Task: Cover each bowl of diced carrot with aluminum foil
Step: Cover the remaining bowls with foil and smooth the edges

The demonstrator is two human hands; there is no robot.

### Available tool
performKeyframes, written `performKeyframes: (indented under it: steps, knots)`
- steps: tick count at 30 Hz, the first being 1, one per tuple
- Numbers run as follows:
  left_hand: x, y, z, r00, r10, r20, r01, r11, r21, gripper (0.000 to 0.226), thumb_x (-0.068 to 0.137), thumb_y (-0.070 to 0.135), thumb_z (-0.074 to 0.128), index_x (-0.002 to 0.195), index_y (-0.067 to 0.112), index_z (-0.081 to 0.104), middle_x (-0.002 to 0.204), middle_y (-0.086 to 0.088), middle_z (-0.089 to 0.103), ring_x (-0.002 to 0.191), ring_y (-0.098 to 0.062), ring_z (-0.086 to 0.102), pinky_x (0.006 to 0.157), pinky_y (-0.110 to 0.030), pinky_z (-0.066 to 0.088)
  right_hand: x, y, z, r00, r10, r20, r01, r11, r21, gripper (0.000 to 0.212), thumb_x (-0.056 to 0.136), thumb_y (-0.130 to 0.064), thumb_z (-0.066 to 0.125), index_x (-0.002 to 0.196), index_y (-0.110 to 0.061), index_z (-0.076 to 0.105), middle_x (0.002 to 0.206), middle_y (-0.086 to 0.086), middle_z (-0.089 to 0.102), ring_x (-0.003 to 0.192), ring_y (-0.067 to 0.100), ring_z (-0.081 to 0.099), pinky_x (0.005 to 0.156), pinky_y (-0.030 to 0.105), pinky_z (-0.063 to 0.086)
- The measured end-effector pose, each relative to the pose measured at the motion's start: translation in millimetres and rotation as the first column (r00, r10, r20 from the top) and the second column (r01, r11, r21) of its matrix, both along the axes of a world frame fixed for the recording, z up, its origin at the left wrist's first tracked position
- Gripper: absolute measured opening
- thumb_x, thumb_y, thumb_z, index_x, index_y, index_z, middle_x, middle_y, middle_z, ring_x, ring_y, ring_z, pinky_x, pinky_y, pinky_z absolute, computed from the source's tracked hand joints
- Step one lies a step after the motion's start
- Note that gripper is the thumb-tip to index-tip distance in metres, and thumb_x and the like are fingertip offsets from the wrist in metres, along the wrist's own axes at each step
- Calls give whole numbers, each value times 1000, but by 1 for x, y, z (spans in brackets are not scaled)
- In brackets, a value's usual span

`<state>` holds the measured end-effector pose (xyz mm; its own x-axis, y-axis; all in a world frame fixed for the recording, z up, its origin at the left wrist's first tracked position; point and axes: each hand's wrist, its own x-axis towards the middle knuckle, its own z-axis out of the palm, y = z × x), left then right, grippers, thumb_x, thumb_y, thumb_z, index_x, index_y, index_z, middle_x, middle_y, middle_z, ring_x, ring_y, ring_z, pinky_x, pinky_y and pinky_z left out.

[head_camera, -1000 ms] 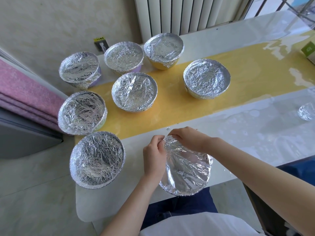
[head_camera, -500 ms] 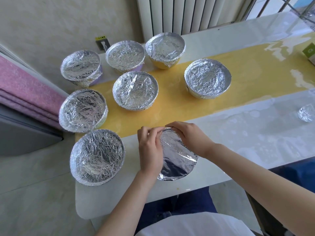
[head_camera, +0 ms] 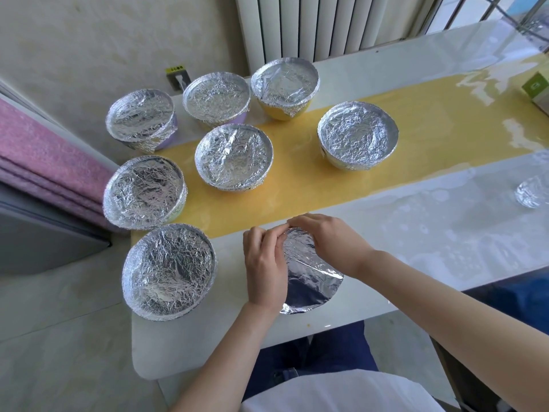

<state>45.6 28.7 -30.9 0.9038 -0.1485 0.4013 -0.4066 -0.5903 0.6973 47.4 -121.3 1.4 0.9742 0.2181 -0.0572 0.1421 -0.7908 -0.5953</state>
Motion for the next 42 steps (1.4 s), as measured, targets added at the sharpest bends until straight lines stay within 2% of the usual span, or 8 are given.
performKeyframes:
  steps: [4, 16, 24, 28, 33, 36, 39, 42]
  knots:
    - [-3, 2, -1, 1000, 8, 18, -7, 1000, -15, 23, 92, 14, 48, 99, 7, 68, 85, 6, 39, 81, -13, 43, 74, -21, 40, 5, -3, 8, 989, 70, -133, -56, 993, 106, 36, 97, -1, 37, 129, -9, 53, 127, 7, 59, 116, 24, 53, 93, 25, 37]
    - [-2, 2, -2, 1000, -11, -8, 11, 1000, -9, 24, 93, 17, 44, 101, 11, 67, 86, 7, 38, 82, -13, 42, 75, -32, 45, 9, -7, 11, 948, 55, -314, -22, 994, 108, 38, 103, -20, 31, 138, -13, 43, 137, 3, 51, 124, 20, 46, 89, 16, 27]
    - [-3, 6, 0, 1000, -17, -24, 17, 1000, 2, 22, 94, 18, 43, 104, 18, 62, 88, 5, 38, 84, -15, 44, 79, -19, 37, 8, -5, 8, 957, 39, -287, 6, 988, 156, 39, 102, -23, 33, 141, -16, 38, 138, 1, 49, 122, 16, 45, 84, 11, 26]
    - [-2, 10, -3, 999, 1, -36, 2, 996, 86, 25, 94, 16, 40, 109, 20, 60, 90, 5, 33, 84, -16, 40, 81, -28, 39, -1, -2, 2, 988, -40, -151, 77, 966, 246, 34, 100, -18, 40, 133, -15, 50, 128, -1, 57, 104, 5, 51, 82, -1, 28]
    - [-3, 10, 0, 997, 31, -66, -24, 994, 106, 24, 93, 10, 40, 104, 15, 61, 103, 5, 46, 96, -16, 47, 86, -33, 39, -7, 3, -6, 999, -43, -16, 45, 985, 166, 31, 98, -14, 42, 123, -11, 60, 123, 3, 63, 115, 21, 59, 95, 18, 39]
    - [-1, 12, 1, 994, -5, -108, 13, 997, 72, 31, 94, 16, 35, 108, 10, 62, 115, -2, 63, 113, -18, 56, 95, -28, 41, -3, 6, -1, 999, -30, 39, 30, 999, -14, 35, 95, -4, 45, 128, -13, 55, 126, 3, 61, 119, 21, 54, 93, 29, 43]
    - [3, 15, 5, 993, -12, -119, 23, 995, 92, 24, 92, 4, 48, 109, 7, 63, 106, -4, 69, 98, -19, 65, 86, -17, 43, 1, 16, 2, 1000, -11, -5, 10, 975, -222, 55, 86, 7, 38, 138, -11, 41, 137, 5, 51, 131, 19, 41, 98, 28, 39]
    - [4, 16, 9, 990, -9, -141, 24, 995, 100, 26, 89, -4, 53, 111, 7, 64, 103, -3, 70, 91, -19, 67, 80, -17, 44, 1, 22, -2, 999, -37, 2, 37, 988, -152, 57, 90, 9, 36, 144, -8, 31, 147, 5, 38, 140, 18, 27, 110, 26, 25]
